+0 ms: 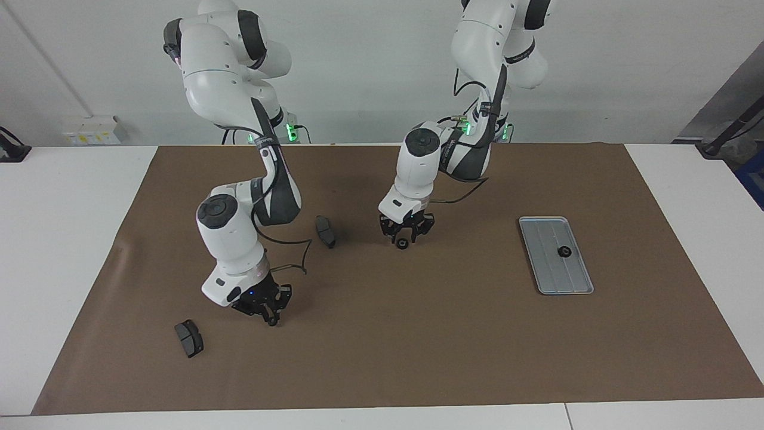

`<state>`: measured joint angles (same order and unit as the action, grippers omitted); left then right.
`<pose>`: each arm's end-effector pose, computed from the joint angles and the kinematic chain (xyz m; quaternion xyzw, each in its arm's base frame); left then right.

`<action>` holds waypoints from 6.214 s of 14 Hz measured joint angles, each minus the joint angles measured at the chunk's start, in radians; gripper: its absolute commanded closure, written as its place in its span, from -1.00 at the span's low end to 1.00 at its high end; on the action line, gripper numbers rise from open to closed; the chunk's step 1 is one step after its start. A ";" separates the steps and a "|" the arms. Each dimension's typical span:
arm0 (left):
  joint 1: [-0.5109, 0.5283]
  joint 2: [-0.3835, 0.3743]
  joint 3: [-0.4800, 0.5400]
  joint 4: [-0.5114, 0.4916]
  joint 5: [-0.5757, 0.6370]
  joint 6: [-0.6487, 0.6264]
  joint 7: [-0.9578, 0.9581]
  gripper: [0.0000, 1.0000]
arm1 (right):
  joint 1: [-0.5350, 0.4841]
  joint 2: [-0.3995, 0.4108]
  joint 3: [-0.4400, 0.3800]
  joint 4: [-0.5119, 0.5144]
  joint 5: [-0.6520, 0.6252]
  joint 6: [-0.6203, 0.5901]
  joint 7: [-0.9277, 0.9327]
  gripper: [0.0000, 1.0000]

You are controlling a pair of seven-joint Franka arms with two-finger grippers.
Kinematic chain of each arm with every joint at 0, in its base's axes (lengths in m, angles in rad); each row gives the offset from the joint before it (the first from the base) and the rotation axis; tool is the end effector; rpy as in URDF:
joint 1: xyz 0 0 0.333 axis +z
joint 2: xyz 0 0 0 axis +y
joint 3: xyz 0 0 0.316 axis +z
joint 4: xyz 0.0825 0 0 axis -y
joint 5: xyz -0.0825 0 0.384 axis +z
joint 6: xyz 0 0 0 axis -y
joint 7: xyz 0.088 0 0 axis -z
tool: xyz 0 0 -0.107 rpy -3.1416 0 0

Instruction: Place bearing gear from tray to pile

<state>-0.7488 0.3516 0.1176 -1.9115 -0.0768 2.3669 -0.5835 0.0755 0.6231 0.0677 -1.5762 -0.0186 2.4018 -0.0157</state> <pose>0.5082 -0.3777 0.3238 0.9985 -0.0025 0.0392 0.0373 0.7120 0.0948 0.2961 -0.9918 -0.0768 -0.1008 0.0185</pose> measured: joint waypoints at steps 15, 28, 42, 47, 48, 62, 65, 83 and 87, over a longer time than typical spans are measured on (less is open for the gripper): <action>0.677 -0.078 0.022 -0.050 0.000 -0.024 0.769 -0.90 | 0.138 -0.098 0.351 -0.002 -0.304 -0.159 0.755 -1.00; 0.685 -0.079 0.017 -0.194 0.000 0.126 0.698 0.51 | 0.191 0.033 0.482 -0.074 -0.496 -0.159 0.940 -0.84; 0.693 -0.079 0.020 -0.192 -0.002 0.103 0.677 -0.24 | 0.176 0.030 0.481 -0.077 -0.496 -0.109 0.940 -0.46; 0.693 -0.083 0.018 -0.180 -0.002 0.011 0.621 -0.18 | 0.175 0.024 0.481 -0.076 -0.498 -0.125 0.940 0.77; 0.693 -0.085 0.018 -0.177 -0.002 -0.014 0.608 -0.16 | 0.175 0.021 0.481 -0.077 -0.499 -0.127 0.940 1.00; 0.692 -0.097 0.013 -0.175 -0.002 -0.067 0.569 1.00 | 0.050 -0.167 0.329 -0.039 -0.233 -0.292 0.554 1.00; 0.686 -0.095 0.008 -0.142 -0.002 -0.066 0.568 1.00 | 0.044 -0.208 0.151 -0.049 -0.114 -0.320 0.274 1.00; -0.008 -0.019 -0.020 -0.034 -0.002 0.101 -0.181 -0.64 | 0.011 -0.158 -0.200 -0.212 0.085 -0.138 -0.395 -1.00; -0.012 -0.020 -0.018 -0.029 -0.002 0.108 -0.180 -1.00 | 0.022 -0.201 -0.181 -0.204 0.088 -0.153 -0.319 -1.00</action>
<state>-0.7605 0.3312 0.0998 -1.9400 -0.0793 2.4752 -0.7631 0.0975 0.4223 -0.1131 -1.7803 0.0693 2.2486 -0.3345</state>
